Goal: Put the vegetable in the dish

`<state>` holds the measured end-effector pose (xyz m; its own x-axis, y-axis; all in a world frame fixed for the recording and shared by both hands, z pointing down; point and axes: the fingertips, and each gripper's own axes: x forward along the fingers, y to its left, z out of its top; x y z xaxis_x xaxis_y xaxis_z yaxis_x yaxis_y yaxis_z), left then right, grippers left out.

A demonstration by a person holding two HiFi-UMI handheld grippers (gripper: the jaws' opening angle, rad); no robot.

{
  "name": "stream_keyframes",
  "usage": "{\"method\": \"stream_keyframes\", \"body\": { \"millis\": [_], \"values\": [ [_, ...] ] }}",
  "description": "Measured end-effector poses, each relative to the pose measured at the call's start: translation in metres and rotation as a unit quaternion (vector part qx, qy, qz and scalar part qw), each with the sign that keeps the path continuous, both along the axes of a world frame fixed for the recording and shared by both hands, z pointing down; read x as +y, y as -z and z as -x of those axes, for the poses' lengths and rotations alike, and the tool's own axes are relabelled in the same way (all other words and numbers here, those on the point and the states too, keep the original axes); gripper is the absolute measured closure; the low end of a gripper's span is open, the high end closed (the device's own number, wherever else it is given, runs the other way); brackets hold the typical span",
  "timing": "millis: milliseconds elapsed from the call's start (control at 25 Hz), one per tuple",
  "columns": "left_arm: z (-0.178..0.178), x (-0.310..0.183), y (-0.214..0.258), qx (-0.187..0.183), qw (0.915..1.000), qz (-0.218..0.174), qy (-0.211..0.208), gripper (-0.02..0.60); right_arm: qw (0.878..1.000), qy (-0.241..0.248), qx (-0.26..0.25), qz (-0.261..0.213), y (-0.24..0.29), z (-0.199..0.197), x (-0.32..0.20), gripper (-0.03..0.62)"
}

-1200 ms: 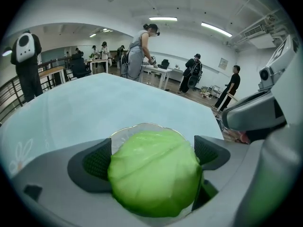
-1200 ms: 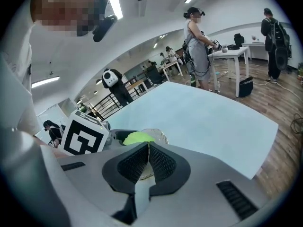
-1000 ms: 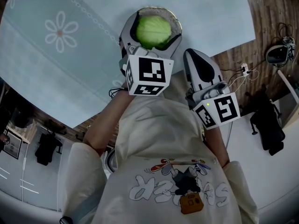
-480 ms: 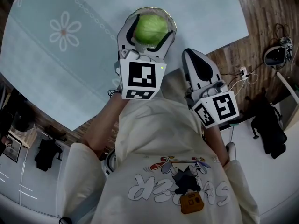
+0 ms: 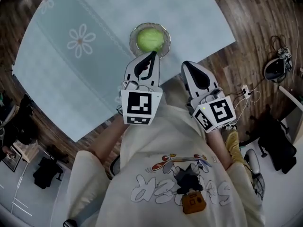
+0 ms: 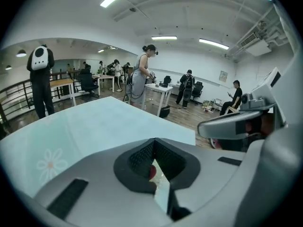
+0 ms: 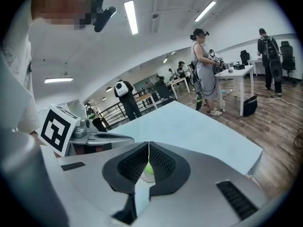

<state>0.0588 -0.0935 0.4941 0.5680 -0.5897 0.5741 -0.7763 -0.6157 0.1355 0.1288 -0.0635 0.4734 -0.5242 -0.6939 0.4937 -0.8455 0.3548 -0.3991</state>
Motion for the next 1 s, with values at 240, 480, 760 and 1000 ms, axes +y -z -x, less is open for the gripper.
{"method": "stream_keyframes", "body": {
  "millis": [240,480,760,1000],
  "values": [
    [-0.036,0.044,0.044,0.011,0.9976,-0.036,-0.057,0.574,0.998,0.019,-0.002,-0.058,0.043,0.004,0.007,0.57],
    [-0.043,0.081,0.077,0.03,0.9981,-0.047,-0.026,0.574,0.996,0.032,-0.01,-0.088,0.064,0.0,0.039,0.569],
    [-0.022,0.106,0.095,0.038,0.9981,-0.048,0.005,0.574,0.995,0.022,-0.011,-0.094,0.071,-0.007,0.067,0.571],
    [-0.014,0.123,0.102,0.046,0.9971,-0.058,-0.015,0.574,0.995,-0.002,-0.005,-0.097,0.078,-0.006,0.089,0.569]
  ]
}}
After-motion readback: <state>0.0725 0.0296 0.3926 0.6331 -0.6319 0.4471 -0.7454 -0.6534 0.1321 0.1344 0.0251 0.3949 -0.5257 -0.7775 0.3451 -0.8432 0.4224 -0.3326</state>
